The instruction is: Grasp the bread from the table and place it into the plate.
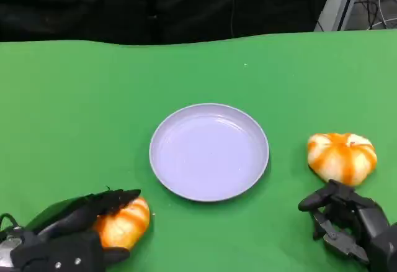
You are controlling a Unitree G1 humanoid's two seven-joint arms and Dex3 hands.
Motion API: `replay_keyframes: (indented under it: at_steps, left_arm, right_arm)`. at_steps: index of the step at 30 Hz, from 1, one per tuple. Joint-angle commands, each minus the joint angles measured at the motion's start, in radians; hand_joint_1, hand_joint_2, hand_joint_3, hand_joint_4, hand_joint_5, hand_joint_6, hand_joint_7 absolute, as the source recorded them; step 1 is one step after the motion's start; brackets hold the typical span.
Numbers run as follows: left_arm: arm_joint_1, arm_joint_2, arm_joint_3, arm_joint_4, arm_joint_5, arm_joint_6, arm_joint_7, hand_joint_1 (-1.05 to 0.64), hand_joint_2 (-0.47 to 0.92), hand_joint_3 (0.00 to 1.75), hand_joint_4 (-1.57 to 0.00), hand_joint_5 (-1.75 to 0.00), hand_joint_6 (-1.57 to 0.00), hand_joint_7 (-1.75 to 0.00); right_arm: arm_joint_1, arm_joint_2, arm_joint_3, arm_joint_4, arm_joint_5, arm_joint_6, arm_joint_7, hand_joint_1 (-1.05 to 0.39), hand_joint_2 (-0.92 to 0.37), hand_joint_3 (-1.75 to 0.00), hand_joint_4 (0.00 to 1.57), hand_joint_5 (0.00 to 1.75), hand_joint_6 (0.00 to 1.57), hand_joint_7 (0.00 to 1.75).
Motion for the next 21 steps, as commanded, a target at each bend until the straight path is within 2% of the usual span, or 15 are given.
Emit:
replay_keyframes:
  at_steps: [1, 5, 13, 21]
  left_arm:
    - [0.019, 0.045, -0.050, -0.007, 0.018, 0.097, -0.091, -0.98, 0.92, 0.52, -0.24, -0.01, -0.25, -0.01]
    - [0.020, 0.052, -0.067, -0.034, 0.005, 0.138, -0.114, -0.91, 0.92, 0.34, -0.25, 0.00, -0.27, -0.01]
    - [0.020, 0.051, -0.090, -0.083, 0.025, 0.254, -0.111, -0.48, 0.89, 0.04, -0.30, -0.01, -0.35, -0.01]
    - [0.038, 0.051, -0.096, -0.140, 0.029, 0.349, -0.086, -0.22, 0.85, 0.01, -0.30, 0.00, -0.37, 0.00]
  right_arm:
    - [0.013, -0.015, -0.004, -0.004, 0.003, 0.010, -0.002, -0.11, -0.92, -0.50, 0.67, 1.69, 0.73, 1.20]
    - [0.014, -0.015, -0.004, -0.006, 0.003, 0.010, -0.001, -0.11, -0.92, -0.50, 0.67, 1.69, 0.73, 1.20]
    - [0.011, -0.013, -0.005, -0.005, 0.010, 0.012, 0.005, -0.10, -0.92, -0.51, 0.67, 1.70, 0.73, 1.20]
    - [0.014, -0.013, -0.005, -0.009, 0.011, 0.013, 0.009, -0.11, -0.92, -0.50, 0.66, 1.70, 0.72, 1.21]
